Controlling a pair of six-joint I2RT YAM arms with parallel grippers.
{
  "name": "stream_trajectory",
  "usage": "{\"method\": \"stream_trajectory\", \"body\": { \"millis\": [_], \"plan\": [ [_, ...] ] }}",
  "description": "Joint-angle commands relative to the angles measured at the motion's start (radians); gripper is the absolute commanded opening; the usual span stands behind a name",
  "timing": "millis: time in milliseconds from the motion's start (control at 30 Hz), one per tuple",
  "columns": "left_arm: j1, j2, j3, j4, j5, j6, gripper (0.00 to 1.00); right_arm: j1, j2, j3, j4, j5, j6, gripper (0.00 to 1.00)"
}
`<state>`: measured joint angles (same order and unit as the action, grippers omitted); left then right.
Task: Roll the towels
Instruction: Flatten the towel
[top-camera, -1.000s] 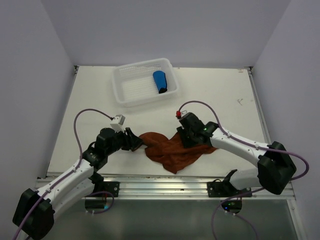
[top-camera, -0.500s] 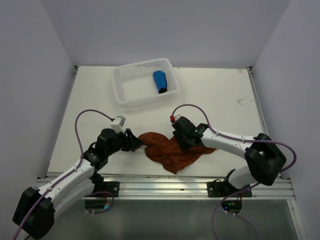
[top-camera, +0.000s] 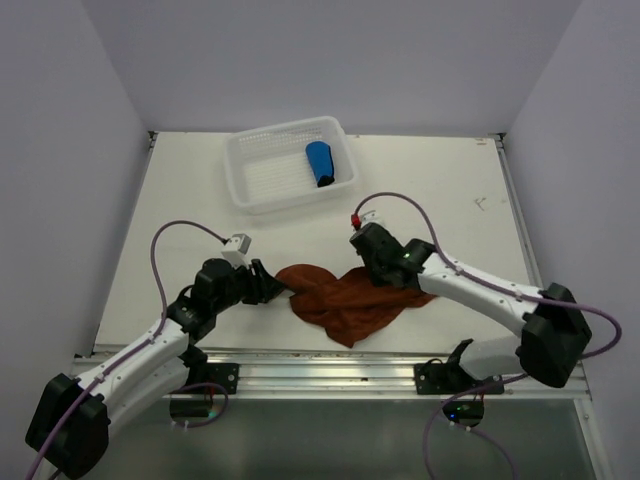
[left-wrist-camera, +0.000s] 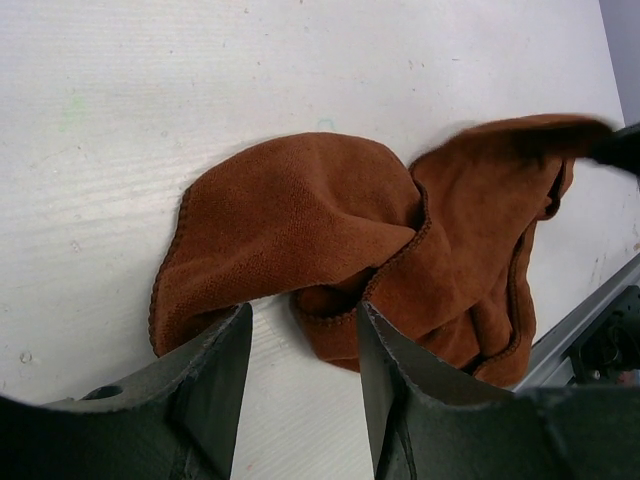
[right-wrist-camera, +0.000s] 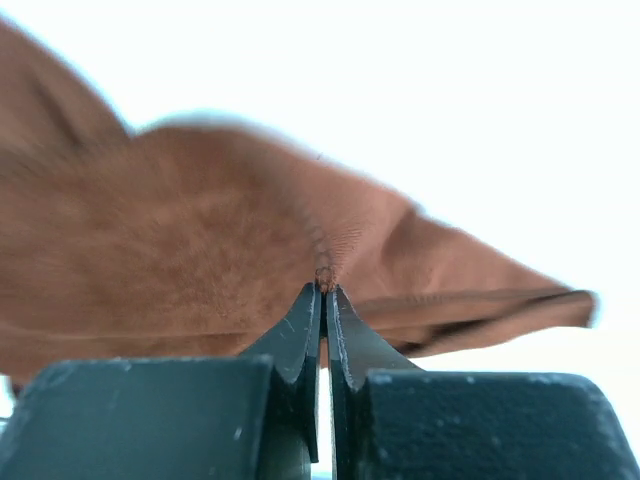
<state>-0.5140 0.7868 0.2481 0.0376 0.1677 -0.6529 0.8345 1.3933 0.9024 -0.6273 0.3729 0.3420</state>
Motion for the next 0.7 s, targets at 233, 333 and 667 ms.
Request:
{"method": "stream_trajectory", "body": {
  "millis": [233,333,667],
  "plan": [
    [-0.006,-0.004,0.000,0.035,-0.017,0.009,0.51,-0.380,-0.306,0.313,-0.207,0.313,-0.063,0.00],
    [-0.006,0.003,0.006,0.030,-0.017,0.018,0.51,-0.426,-0.301,0.302,-0.203,0.285,-0.040,0.00],
    [-0.006,0.087,0.033,0.119,0.075,0.079,0.53,-0.468,-0.221,0.221,-0.117,0.112,-0.015,0.00]
  ]
}}
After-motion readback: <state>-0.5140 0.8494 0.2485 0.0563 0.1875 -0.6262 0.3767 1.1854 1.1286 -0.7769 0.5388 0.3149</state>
